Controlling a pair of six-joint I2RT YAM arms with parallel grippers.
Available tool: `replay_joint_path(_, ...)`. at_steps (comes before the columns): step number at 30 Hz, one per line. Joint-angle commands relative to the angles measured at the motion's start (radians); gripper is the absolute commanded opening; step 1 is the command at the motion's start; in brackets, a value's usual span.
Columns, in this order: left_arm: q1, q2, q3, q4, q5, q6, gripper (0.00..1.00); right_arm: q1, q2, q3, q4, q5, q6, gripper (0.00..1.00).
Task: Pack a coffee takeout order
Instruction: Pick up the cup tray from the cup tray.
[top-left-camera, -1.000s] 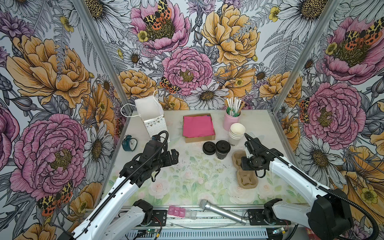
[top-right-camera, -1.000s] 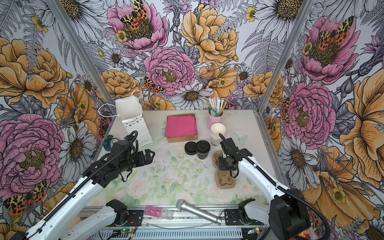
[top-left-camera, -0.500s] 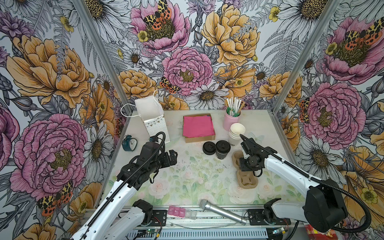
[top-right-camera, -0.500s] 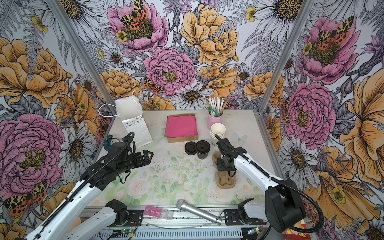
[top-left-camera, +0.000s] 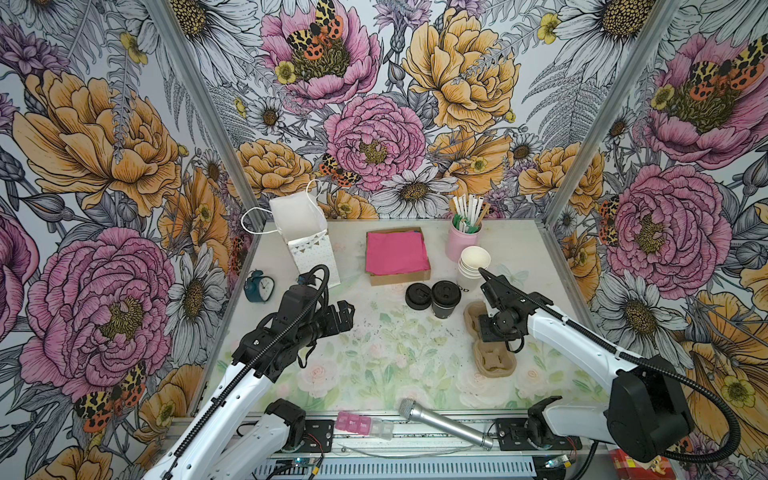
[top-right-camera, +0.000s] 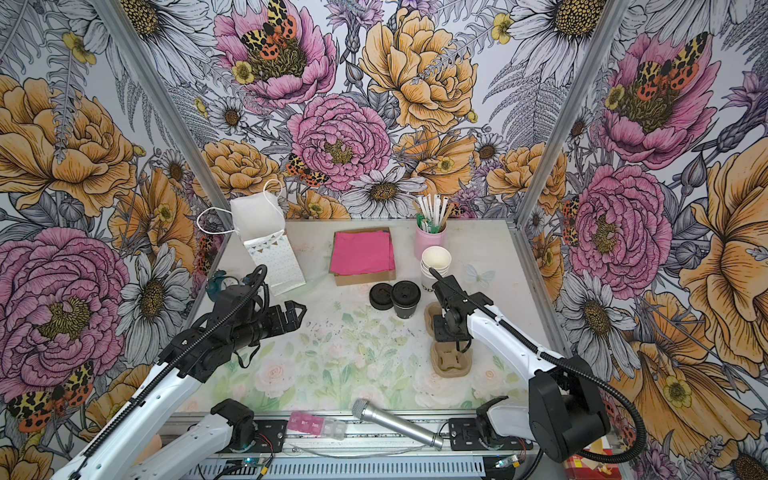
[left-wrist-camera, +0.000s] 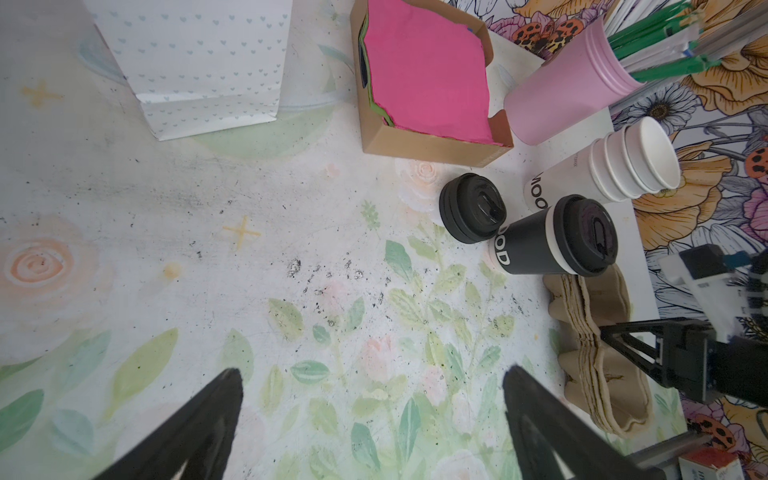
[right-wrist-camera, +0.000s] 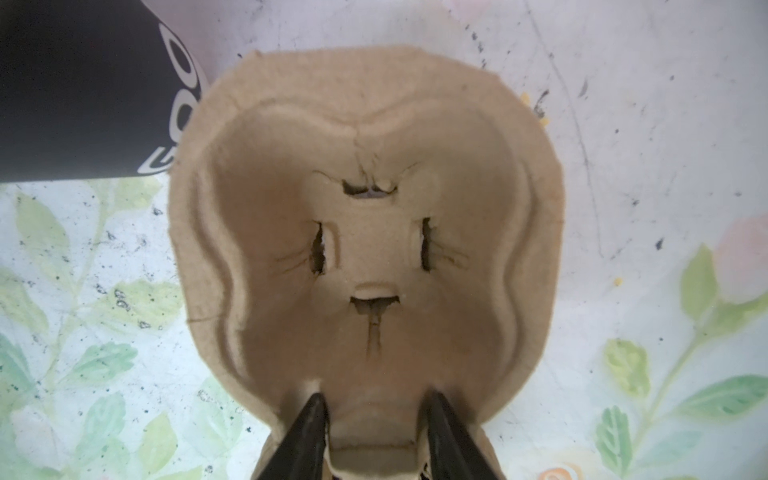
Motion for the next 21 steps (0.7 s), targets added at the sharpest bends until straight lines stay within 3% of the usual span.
replay_joint_path(1, 0.009, -0.013, -0.015, 0.024, 0.017, 0.008, 0.99, 0.007, 0.018, 0.001, -0.002, -0.018, 0.009, 0.38)
replay_joint_path(7, 0.012, -0.025, -0.021, 0.024, 0.02, 0.003, 0.99, 0.007, -0.006, 0.008, -0.002, -0.011, 0.012, 0.29)
replay_joint_path(21, 0.028, -0.053, 0.025, 0.019, 0.005, 0.018, 0.99, 0.007, -0.231, 0.107, -0.09, 0.024, 0.026, 0.23)
